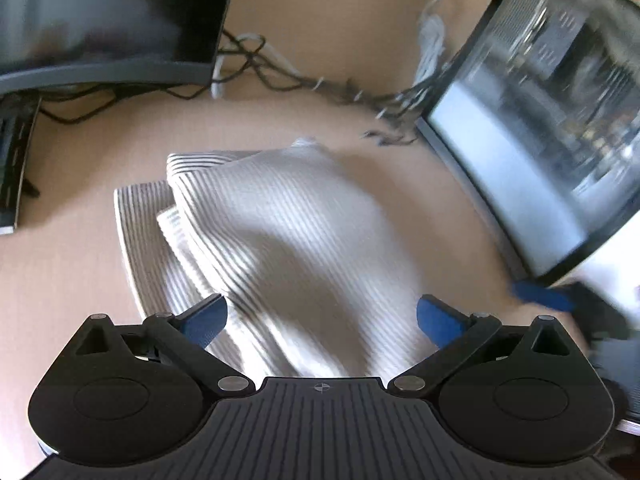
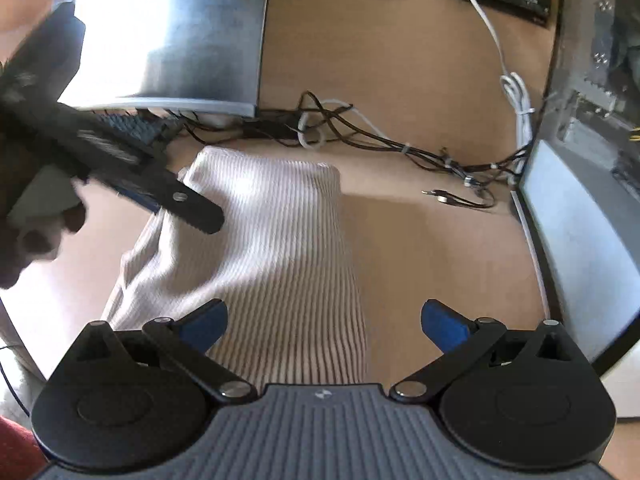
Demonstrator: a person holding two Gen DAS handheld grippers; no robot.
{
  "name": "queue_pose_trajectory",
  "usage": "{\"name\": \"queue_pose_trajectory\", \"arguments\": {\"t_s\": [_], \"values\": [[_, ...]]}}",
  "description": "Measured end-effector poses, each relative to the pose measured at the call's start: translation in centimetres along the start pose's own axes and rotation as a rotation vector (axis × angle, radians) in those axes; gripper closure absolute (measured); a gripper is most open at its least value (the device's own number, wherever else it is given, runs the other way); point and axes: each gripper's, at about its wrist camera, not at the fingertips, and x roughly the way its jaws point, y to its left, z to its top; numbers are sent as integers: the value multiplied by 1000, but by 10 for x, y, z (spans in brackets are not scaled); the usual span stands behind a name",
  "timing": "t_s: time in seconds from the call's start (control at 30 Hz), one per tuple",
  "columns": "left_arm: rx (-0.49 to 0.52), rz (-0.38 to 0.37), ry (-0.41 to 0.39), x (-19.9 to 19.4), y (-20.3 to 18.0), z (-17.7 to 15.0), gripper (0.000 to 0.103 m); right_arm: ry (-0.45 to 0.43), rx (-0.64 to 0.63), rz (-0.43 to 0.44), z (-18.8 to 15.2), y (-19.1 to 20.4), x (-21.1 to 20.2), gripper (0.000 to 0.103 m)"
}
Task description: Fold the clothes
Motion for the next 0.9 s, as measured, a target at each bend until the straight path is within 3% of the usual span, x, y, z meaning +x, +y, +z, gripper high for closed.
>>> {"name": "queue_pose_trajectory", "arguments": {"t_s": [0.13,0.27,0.43,0.7,0.9], "values": [[-88,-147,40,7,-1,-7,0,42,14,83,-5,0,12,0],[-101,-92,93,37,7,-9,0,90,31,93,-19,0,24,0],[-68,-102,99,59,9,5,0,103,91,90,-24,-4,26,0],[14,-149,89,88,3,29,0,122,110,4,-21,12,35,0],[86,-89,73,70,-3,23,0,125,70,-23,-15,19,29,0]]}}
